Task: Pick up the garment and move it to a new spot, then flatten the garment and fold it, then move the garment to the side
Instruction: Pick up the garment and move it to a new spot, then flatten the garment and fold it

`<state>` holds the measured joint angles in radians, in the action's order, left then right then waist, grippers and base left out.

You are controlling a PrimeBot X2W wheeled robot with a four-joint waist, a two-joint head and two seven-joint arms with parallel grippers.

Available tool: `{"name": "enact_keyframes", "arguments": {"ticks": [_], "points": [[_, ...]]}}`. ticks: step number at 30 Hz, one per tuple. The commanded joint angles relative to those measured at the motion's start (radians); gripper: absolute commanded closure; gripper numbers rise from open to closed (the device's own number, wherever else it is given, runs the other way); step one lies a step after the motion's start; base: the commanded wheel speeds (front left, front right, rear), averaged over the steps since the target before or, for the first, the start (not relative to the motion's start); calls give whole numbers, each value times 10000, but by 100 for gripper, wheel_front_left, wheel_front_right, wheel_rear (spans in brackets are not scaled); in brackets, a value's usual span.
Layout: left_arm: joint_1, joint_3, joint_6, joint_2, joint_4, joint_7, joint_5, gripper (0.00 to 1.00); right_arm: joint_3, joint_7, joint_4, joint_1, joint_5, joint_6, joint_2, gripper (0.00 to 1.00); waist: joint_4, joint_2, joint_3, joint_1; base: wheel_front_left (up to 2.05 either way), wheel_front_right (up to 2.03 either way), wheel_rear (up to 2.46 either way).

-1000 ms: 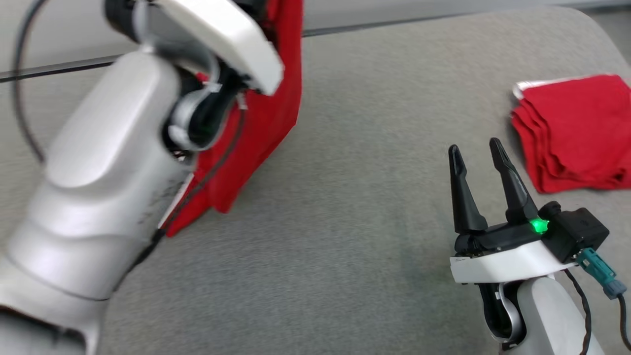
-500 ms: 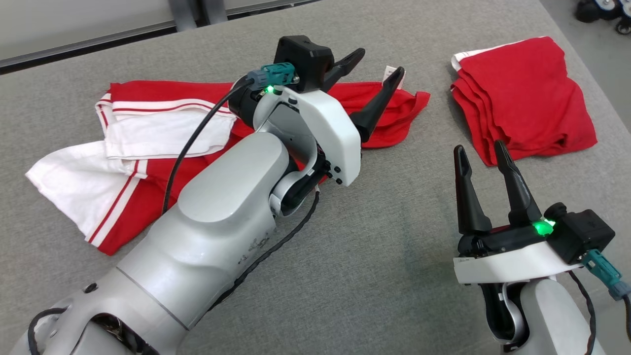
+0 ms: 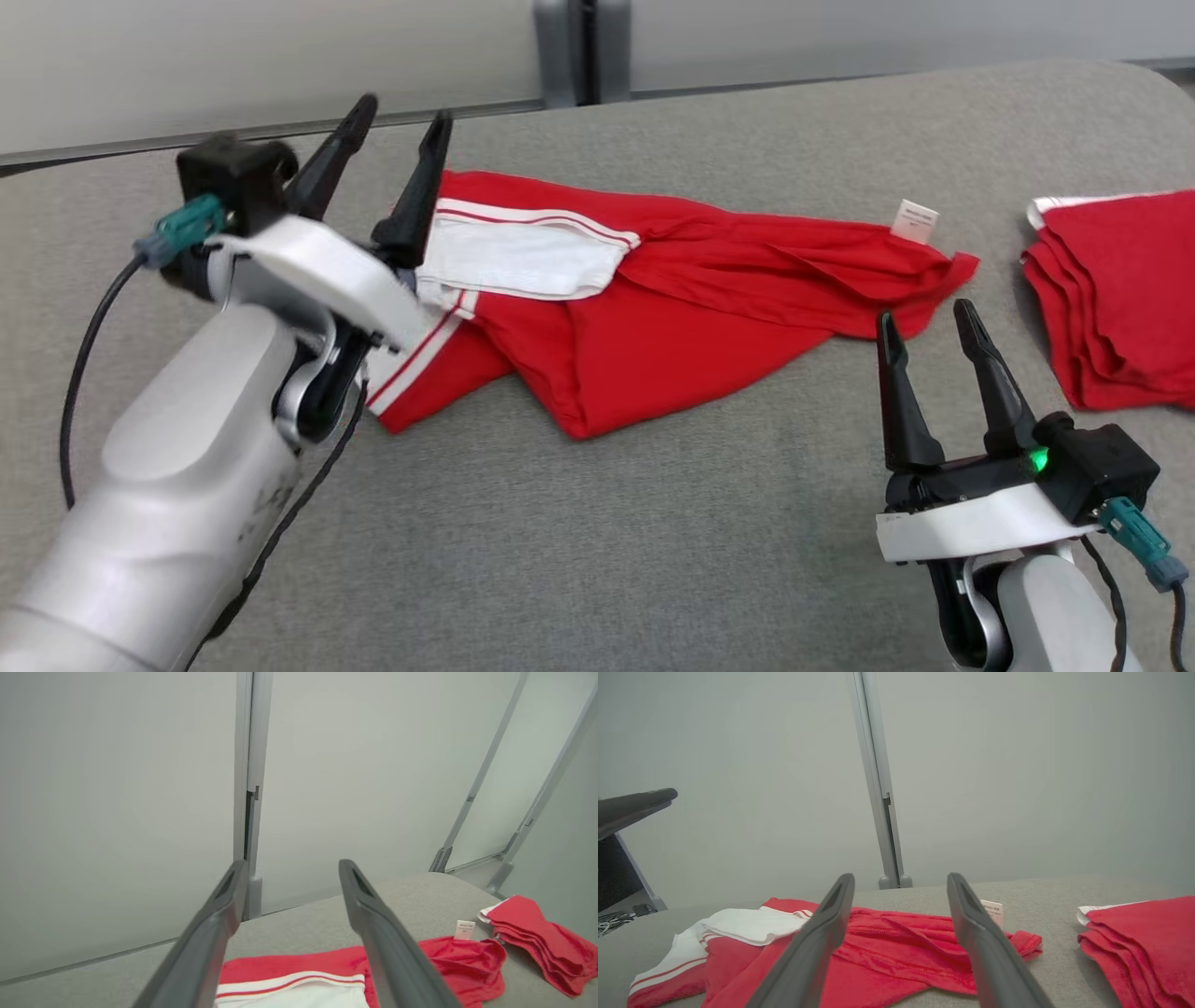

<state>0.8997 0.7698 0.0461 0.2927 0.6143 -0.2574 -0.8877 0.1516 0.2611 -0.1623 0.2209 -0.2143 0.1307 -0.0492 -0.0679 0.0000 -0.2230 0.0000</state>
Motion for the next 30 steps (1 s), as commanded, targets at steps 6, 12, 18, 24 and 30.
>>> {"name": "enact_keyframes", "arguments": {"ticks": [6,12,18,24,30], "points": [[-2876,-1453,28,816,-1698,-79,810,0,-89,60,-227,-473,359,2,-27,0,1443,0,1123,0,0,0,0],[-5804,-3593,-174,-82,-3288,-82,1788,0,-139,60,-402,-983,393,2,-48,0,1922,0,1551,0,0,0,0],[-7645,-5170,318,-1642,-3834,-74,3034,0,-137,60,-542,-1364,335,2,-84,0,2197,0,1785,0,0,0,0],[-7901,-5626,679,-2128,-3670,-73,3739,0,51,60,-698,-1147,430,2,-292,0,2408,0,1786,0,0,0,0],[-7376,-5673,857,-2338,-3548,-74,4019,0,476,-438,-1629,72,939,2,-809,0,2925,0,1107,0,0,0,0]]}}
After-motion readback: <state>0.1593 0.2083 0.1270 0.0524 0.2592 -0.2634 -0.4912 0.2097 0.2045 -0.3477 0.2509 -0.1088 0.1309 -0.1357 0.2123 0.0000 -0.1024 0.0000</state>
